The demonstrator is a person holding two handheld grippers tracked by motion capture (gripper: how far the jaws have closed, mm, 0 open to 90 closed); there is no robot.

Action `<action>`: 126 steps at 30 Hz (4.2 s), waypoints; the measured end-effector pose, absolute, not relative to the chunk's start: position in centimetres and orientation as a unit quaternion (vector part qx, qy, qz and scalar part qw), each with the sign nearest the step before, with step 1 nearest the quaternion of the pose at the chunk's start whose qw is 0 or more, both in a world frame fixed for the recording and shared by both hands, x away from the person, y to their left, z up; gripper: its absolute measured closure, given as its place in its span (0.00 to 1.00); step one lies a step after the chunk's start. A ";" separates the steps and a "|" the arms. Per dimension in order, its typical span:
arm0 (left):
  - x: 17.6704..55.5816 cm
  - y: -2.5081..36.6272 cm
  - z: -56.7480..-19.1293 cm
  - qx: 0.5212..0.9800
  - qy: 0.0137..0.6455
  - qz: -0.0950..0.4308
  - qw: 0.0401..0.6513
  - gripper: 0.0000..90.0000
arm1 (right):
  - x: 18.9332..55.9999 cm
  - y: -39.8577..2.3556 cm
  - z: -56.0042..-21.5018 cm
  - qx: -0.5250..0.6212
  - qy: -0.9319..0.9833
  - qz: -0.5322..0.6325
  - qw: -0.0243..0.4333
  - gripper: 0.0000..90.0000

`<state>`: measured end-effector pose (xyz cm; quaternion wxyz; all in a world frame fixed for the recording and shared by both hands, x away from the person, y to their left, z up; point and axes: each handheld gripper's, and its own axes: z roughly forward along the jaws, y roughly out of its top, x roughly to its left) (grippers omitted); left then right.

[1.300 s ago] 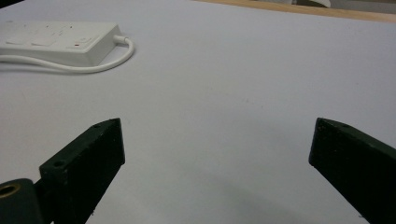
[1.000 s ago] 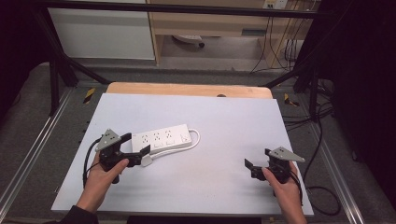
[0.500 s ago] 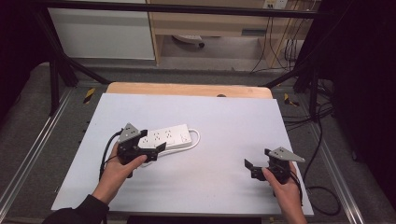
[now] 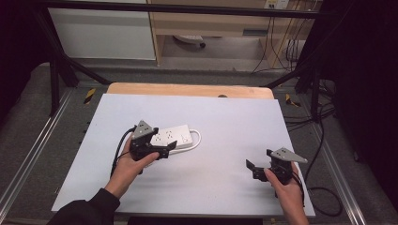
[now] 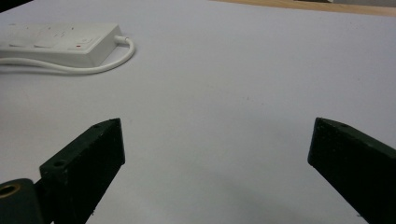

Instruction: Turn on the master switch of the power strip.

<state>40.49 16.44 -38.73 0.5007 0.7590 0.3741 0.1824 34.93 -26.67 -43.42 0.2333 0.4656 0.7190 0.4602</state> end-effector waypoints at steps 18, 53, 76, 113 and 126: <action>42.3 14.6 -39.0 0.763 0.383 0.189 0.485 0.25 | 34.9 -26.7 -43.3 0.466 0.718 0.462 0.231 0.05; 45.0 12.2 -40.7 0.781 0.396 0.171 0.452 0.90 | 34.8 -26.8 -43.2 0.464 0.716 0.468 0.230 0.05; 46.5 11.2 -42.2 0.789 0.408 0.147 0.435 1.00 | 34.8 -26.8 -43.1 0.460 0.717 0.471 0.230 0.05; 47.0 10.1 -43.3 0.801 0.407 0.145 0.413 1.00 | 34.8 -26.8 -43.0 0.458 0.717 0.471 0.231 0.05; 46.9 9.9 -43.3 0.804 0.404 0.149 0.410 1.00 | 34.8 -26.8 -43.0 0.457 0.718 0.471 0.232 0.05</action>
